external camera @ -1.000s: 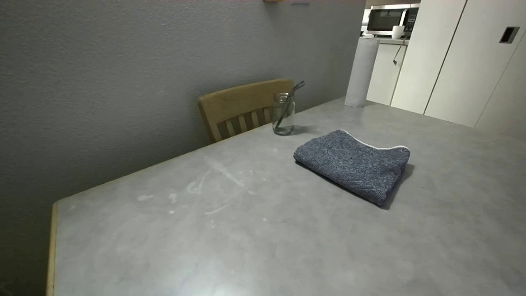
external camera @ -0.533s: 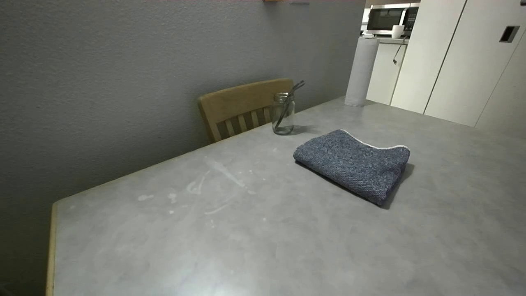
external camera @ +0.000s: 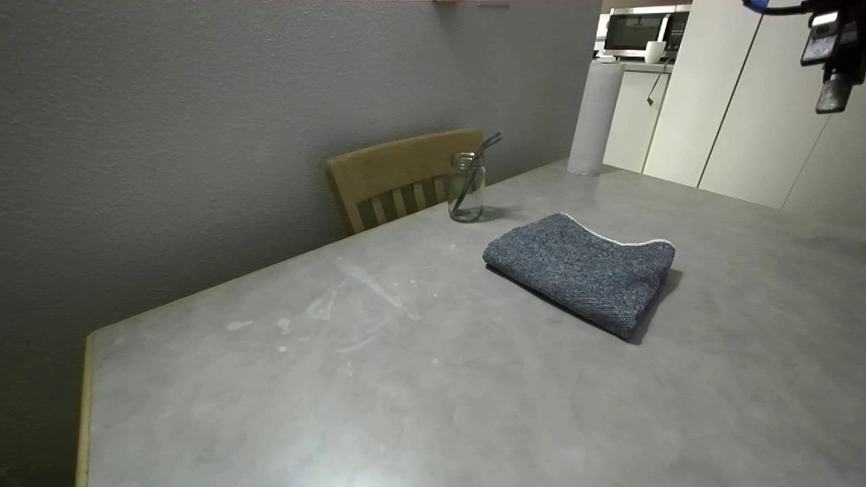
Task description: Unfold the grey towel
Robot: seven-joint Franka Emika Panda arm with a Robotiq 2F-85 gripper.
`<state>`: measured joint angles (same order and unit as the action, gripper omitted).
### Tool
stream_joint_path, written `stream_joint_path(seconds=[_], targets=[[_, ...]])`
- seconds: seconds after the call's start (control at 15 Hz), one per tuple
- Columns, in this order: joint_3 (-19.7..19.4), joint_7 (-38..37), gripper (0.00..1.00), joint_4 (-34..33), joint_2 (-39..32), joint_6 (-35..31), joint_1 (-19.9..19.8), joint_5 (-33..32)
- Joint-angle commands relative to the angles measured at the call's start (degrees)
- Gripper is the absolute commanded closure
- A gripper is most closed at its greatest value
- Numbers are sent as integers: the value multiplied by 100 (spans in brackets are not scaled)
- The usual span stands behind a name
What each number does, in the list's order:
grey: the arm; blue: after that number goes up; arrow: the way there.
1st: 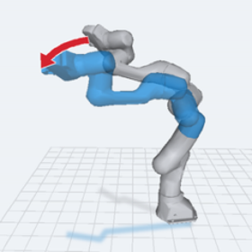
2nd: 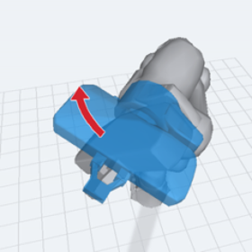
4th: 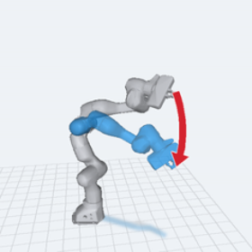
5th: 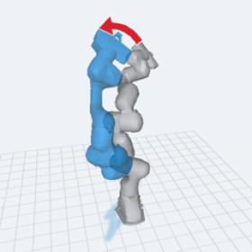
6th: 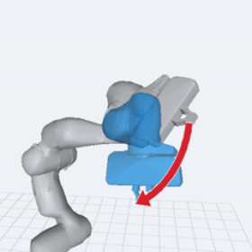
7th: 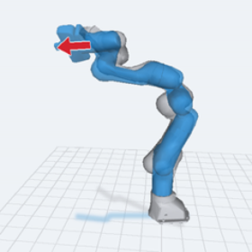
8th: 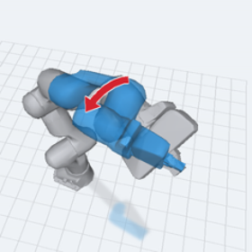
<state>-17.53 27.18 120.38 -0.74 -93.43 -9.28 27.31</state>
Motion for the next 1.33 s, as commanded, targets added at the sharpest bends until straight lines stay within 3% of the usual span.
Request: stream_joint_path(seconds=[0.0,0.6,1.27], targets=[[160,229,0,-108,-391,45,-220,230],[272,101,0,-20,-337,7,-254,98],[323,209,0,-164,-1037,-358,-397,273]])
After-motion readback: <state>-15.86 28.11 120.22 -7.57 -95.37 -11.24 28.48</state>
